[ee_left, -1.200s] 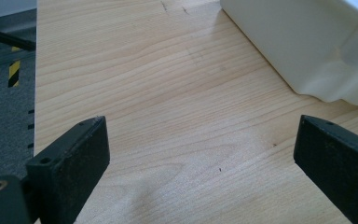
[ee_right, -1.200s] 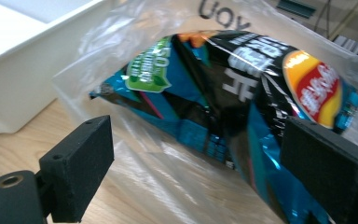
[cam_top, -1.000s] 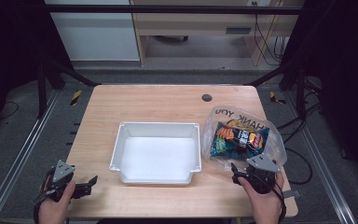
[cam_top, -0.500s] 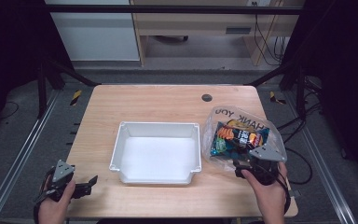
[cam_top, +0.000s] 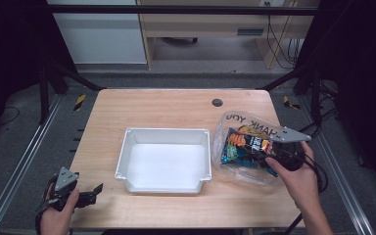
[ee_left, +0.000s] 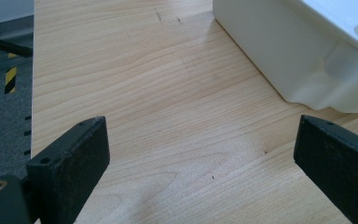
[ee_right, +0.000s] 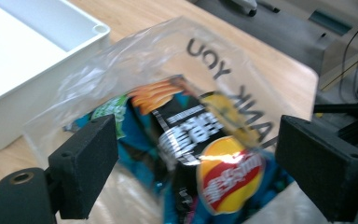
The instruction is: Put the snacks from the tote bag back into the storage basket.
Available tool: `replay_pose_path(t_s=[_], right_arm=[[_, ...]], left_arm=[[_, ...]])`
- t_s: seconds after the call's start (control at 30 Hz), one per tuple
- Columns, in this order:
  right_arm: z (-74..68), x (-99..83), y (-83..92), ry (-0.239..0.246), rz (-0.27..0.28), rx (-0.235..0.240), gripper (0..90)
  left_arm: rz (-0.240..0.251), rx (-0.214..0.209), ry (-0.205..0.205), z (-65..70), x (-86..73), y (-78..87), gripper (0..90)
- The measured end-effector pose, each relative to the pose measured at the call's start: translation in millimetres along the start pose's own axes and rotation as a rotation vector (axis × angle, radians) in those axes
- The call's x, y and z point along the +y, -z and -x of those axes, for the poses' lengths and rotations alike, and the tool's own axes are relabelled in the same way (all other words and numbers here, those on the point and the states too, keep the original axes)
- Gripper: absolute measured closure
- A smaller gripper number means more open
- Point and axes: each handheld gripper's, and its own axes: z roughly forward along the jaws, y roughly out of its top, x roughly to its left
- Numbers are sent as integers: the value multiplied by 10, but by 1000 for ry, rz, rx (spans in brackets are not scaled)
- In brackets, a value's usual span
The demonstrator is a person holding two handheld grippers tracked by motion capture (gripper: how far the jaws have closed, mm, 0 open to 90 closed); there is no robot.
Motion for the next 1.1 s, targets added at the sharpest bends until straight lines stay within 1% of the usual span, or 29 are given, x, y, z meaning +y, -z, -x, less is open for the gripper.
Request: replay_pose_path(t_s=[0.03, 0.07, 0.13, 0.17, 0.2, 0.3, 0.37, 0.43, 0.47, 0.5, 0.57, 0.6, 0.67, 0.7, 0.73, 0.77, 0.83, 0.87, 0.9, 0.93, 1.03, 1.1], right_arm=[[53, 30, 17, 3, 7, 6, 141], [81, 49, 29, -3, 11, 9, 145], [162, 100, 68, 5, 25, -8, 163], [245, 153, 103, 0, 32, -32, 180], [245, 153, 103, 0, 32, -32, 180], [332, 217, 115, -11, 44, -30, 180], [375, 258, 104, -18, 40, -31, 177], [411, 289, 90, -36, 39, -15, 167], [464, 324, 67, -57, 40, 8, 160], [476, 335, 60, -65, 43, 10, 159], [496, 349, 52, -64, 44, 18, 159], [510, 361, 38, -73, 45, 31, 159], [546, 388, -3, -65, 35, 58, 159], [553, 394, -17, -69, 29, 71, 158], [572, 403, -71, -70, 14, 97, 157], [572, 403, -71, -70, 14, 97, 157], [568, 403, -122, -81, -10, 126, 157], [563, 404, -138, -78, -18, 129, 162], [552, 402, -156, -76, -28, 137, 170], [525, 401, -192, -75, -33, 154, 179], [498, 394, -210, -85, -33, 167, 179], [463, 382, -236, -81, -36, 179, 180]], left_arm=[[-1, -1, 2, -3, -3, 1, 31], [0, -1, 5, -6, -7, 1, 31], [1, 0, 6, -18, -11, -4, 31], [0, -2, 7, -20, -12, -6, 31], [0, -2, 7, -20, -12, -7, 31], [3, -4, 14, -14, -19, -7, 31], [0, -6, 14, -20, -23, -7, 31], [3, -7, 18, -23, -18, -7, 31], [4, -7, 14, -23, -15, -7, 31], [3, -6, 12, -21, -13, -8, 31], [0, -9, 12, -11, -11, -14, 31], [-3, -10, 11, -9, -12, -18, 31], [-4, -10, 11, -9, -15, -21, 31], [-4, -10, 14, -8, -18, -21, 31], [-4, -11, 15, -9, -21, -20, 31], [-4, -10, 11, -13, -23, -18, 31], [-1, -10, 14, -15, -24, -15, 31], [5, -9, 20, -9, -22, -14, 31], [1, -7, 11, -13, -19, -5, 31], [1, -5, 10, -11, -18, 1, 31], [-1, -3, 9, -9, -20, 7, 31], [-8, -2, 8, -15, -26, 4, 31]])
